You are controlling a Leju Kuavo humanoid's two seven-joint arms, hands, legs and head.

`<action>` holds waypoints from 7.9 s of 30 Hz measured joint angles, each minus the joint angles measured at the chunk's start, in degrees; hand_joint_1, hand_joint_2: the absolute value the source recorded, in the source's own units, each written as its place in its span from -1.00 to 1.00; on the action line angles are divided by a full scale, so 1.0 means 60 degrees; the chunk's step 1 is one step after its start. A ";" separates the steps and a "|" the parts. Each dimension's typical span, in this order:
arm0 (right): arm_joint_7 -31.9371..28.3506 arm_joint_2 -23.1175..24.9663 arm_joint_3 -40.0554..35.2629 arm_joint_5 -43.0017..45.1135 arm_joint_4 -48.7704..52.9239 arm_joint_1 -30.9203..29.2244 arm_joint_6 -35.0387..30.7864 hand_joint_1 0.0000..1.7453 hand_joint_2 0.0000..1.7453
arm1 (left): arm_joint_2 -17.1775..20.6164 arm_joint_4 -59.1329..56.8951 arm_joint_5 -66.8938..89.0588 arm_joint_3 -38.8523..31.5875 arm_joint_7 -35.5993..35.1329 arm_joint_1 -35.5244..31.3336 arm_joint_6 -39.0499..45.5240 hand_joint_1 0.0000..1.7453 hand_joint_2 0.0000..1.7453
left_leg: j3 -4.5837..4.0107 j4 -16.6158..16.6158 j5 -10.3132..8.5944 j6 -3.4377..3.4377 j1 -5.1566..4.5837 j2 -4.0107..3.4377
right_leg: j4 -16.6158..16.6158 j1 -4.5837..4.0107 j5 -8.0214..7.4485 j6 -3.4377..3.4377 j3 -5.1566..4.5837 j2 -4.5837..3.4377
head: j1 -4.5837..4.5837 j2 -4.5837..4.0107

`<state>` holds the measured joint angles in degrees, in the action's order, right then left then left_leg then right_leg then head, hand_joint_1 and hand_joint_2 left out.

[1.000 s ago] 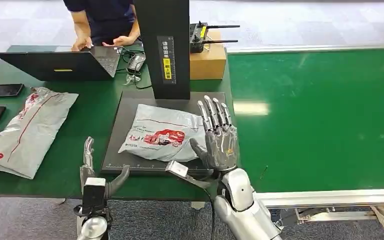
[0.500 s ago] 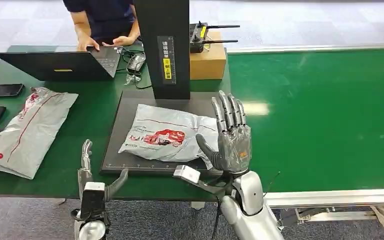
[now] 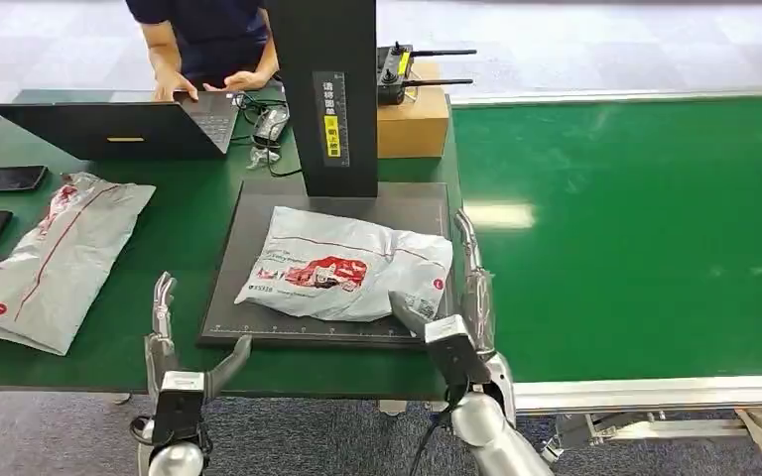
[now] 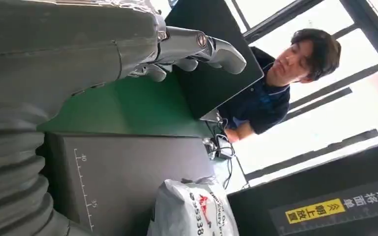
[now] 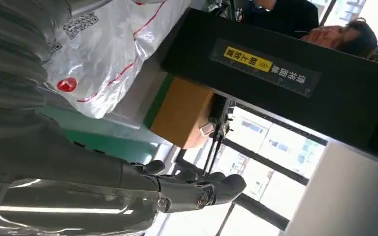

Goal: Moved the parcel from conveyor to table for the left to box.

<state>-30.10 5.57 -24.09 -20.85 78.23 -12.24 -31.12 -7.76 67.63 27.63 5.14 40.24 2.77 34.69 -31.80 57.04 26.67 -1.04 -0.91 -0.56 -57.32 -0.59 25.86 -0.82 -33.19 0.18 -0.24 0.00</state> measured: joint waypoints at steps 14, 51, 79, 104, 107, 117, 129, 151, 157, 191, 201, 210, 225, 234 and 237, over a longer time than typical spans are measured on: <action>-0.0524 -0.0663 0.0575 0.1143 0.1027 0.2000 0.1107 -1.00 1.00 | 0.0007 0.0615 0.0328 0.0091 -0.0298 0.0151 -0.0102 -1.00 1.00 | 0.0000 0.0000 0.0004 0.0001 0.0000 0.0001 | 0.0001 0.0000 0.0000 0.0000 0.0000 0.0001 | 0.0004 0.0000; -0.0506 -0.0699 0.0521 0.0360 0.1450 0.1950 0.1555 -1.00 1.00 | 0.0291 0.0546 0.2270 0.1301 -0.1661 -0.1995 -0.0667 -1.00 1.00 | 0.0005 0.0000 0.0000 0.0002 0.0000 0.0001 | 0.0001 0.0000 -0.0003 0.0001 0.0005 0.0001 | 0.0004 0.0000; -0.0273 -0.0539 0.0186 0.0240 0.1184 0.1356 0.1934 -1.00 1.00 | 0.0346 -0.4544 0.4661 0.2288 -0.3696 -0.5229 -0.1790 -1.00 1.00 | 0.0003 0.0001 -0.0005 0.0003 0.0000 0.0000 | -0.0001 0.0000 -0.0008 0.0003 0.0004 0.0000 | 0.0004 0.0000; -0.0185 -0.0484 0.0022 0.0199 0.1129 0.1282 0.2007 -1.00 1.00 | 0.0342 -0.7093 0.5774 0.2619 -0.4699 -0.6578 -0.2703 -1.00 1.00 | 0.0015 0.0001 -0.0006 0.0004 0.0000 0.0000 | -0.0002 0.0000 -0.0009 0.0002 0.0017 0.0000 | 0.0004 0.0000; -0.0189 -0.0484 0.0022 0.0199 0.1082 0.1268 0.2084 -1.00 1.00 | 0.0342 -0.7173 0.5832 0.2670 -0.4801 -0.6578 -0.2703 -1.00 1.00 | 0.0022 0.0001 -0.0006 0.0004 0.0000 0.0001 | -0.0002 0.0000 -0.0009 0.0002 0.0026 0.0001 | 0.0004 0.0000; -0.0189 -0.0440 0.0022 0.0199 0.0903 0.1126 0.2120 -1.00 1.00 | 0.0339 -0.7282 0.6069 0.2688 -0.4976 -0.6635 -0.2863 1.00 1.00 | 0.0055 0.0000 -0.0011 0.0003 0.0000 0.0001 | -0.0002 0.0000 -0.0012 0.0001 0.0057 0.0002 | 0.0004 0.0000; -0.0204 -0.0426 0.0022 0.0199 0.0878 0.1126 0.2091 -1.00 1.00 | 0.0339 -0.7377 0.6197 0.2688 -0.4878 -0.6714 -0.2925 1.00 1.00 | 0.0054 0.0000 -0.0017 0.0003 0.0000 0.0000 | -0.0002 0.0000 -0.0017 -0.0001 0.0055 0.0002 | 0.0004 0.0000; -0.0320 -0.0382 0.0062 0.0199 0.0889 0.1307 0.1636 -1.00 1.00 | 0.0350 -0.7355 0.4103 0.1254 -0.2718 -0.6714 -0.2790 1.00 1.00 | 0.0007 0.0000 -0.0018 0.0004 0.0000 -0.0002 | -0.0003 -0.0001 -0.0016 -0.0002 0.0005 -0.0001 | 0.0004 0.0000; -0.0324 -0.0382 0.0073 0.0192 0.0933 0.1343 0.1563 -1.00 1.00 | 0.0350 -0.6991 0.3429 0.0940 -0.2263 -0.6601 -0.2871 1.00 1.00 | -0.0004 0.0001 -0.0017 0.0004 0.0000 -0.0002 | -0.0003 0.0000 -0.0015 -0.0001 -0.0002 -0.0001 | 0.0004 0.0000; -0.0561 -0.0382 0.0280 0.0400 0.0882 0.1562 0.1315 -1.00 1.00 | 0.1613 -0.4139 0.0478 -0.0047 -0.1333 -0.5627 -0.1731 1.00 1.00 | -0.0012 0.0000 -0.0017 0.0004 0.0001 -0.0001 | -0.0003 -0.0002 -0.0015 -0.0002 -0.0009 -0.0001 | 0.0004 0.0000; -0.0579 -0.0382 0.0317 0.0400 0.0885 0.1673 0.1136 -1.00 1.00 | 0.2124 -0.4397 -0.0186 -0.0776 -0.1275 -0.5734 -0.0987 1.00 1.00 | -0.0012 0.0000 -0.0018 0.0005 0.0004 -0.0006 | -0.0004 -0.0008 -0.0014 -0.0003 -0.0015 -0.0008 | 0.0004 0.0000; -0.0608 -0.0386 0.0346 0.0538 0.0907 0.1709 0.1282 -1.00 1.00 | 0.2925 -0.4881 -0.1245 -0.1937 -0.0801 -0.5632 -0.0729 1.00 1.00 | -0.0026 -0.0003 -0.0018 0.0006 0.0006 -0.0011 | -0.0005 -0.0010 -0.0013 -0.0004 -0.0025 -0.0012 | 0.0004 0.0000; -0.0575 -0.0397 0.0306 0.0531 0.0911 0.1705 0.1042 -1.00 1.00 | 0.3370 -0.5596 0.0492 -0.3790 -0.1307 -0.5736 0.0871 1.00 1.00 | -0.0035 -0.0001 -0.0018 0.0005 0.0005 -0.0010 | -0.0003 -0.0009 -0.0013 -0.0004 -0.0036 -0.0011 | 0.0004 0.0000; -0.0462 -0.0397 0.0302 0.0429 0.0933 0.1763 0.0892 -1.00 1.00 | 0.3198 -0.5654 0.3745 -0.7115 -0.1938 -0.6036 0.0874 1.00 1.00 | -0.0037 -0.0001 -0.0018 0.0006 0.0006 -0.0021 | -0.0003 -0.0011 -0.0014 -0.0004 -0.0042 -0.0025 | 0.0004 0.0000; -0.0462 -0.0400 0.0302 0.0418 0.0933 0.1765 0.0878 -1.00 1.00 | 0.3169 -0.5657 0.4440 -0.7878 -0.2116 -0.6089 0.0874 1.00 1.00 | -0.0037 -0.0001 -0.0018 0.0006 0.0006 -0.0021 | -0.0003 -0.0011 -0.0014 -0.0004 -0.0042 -0.0026 | 0.0004 0.0000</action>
<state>-32.87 3.17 -22.27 -18.34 83.82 -1.66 -25.86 11.26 33.68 54.26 -42.13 27.54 -33.76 39.93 -32.02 57.03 26.57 -1.00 -0.87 -0.69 -57.34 -0.65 25.77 -0.84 -33.45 0.02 -0.22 0.00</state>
